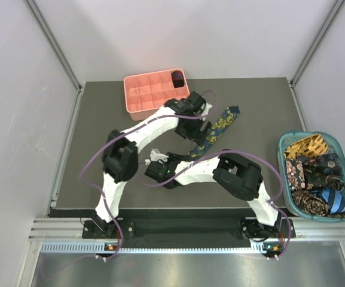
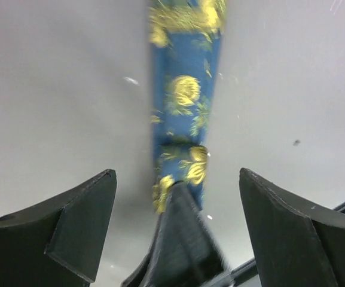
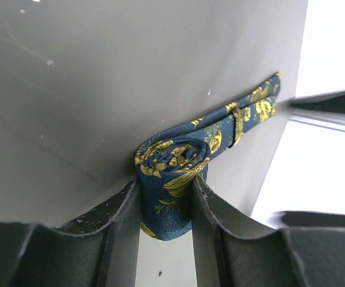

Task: Roll the ties
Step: Roll the tie

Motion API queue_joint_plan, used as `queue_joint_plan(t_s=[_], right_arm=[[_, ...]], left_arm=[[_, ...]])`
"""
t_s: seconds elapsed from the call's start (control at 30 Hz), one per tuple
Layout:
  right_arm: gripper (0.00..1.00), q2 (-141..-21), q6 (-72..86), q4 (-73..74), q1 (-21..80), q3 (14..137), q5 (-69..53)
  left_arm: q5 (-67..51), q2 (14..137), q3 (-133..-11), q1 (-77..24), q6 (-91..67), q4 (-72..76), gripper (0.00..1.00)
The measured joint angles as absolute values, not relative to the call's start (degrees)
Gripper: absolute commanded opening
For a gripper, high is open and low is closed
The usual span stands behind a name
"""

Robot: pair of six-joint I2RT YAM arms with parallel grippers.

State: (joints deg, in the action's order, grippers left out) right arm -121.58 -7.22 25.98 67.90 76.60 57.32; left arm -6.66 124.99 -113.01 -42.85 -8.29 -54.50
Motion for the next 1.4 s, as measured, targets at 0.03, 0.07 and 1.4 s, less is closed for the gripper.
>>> queue_joint_plan(t_s=[0.03,0.07,1.4], right_arm=[[0.31,-121.1,-7.22,26.02,67.64,76.51,56.4],[0.3,-120.64,-7.2,26.09,67.35,76.47,55.61],[0.25,-99.2,2.98,6.26,33.08,58.41,-19.53]], left_arm=[[-6.72,122.15,-110.89,-41.71,-9.1,-52.51,0.88],[-6.76,119.35,-108.81,-40.56,-9.78,-50.81,0.89],[-11.14,79.79,-51.83,-24.29,-24.99,-9.56,0.98]])
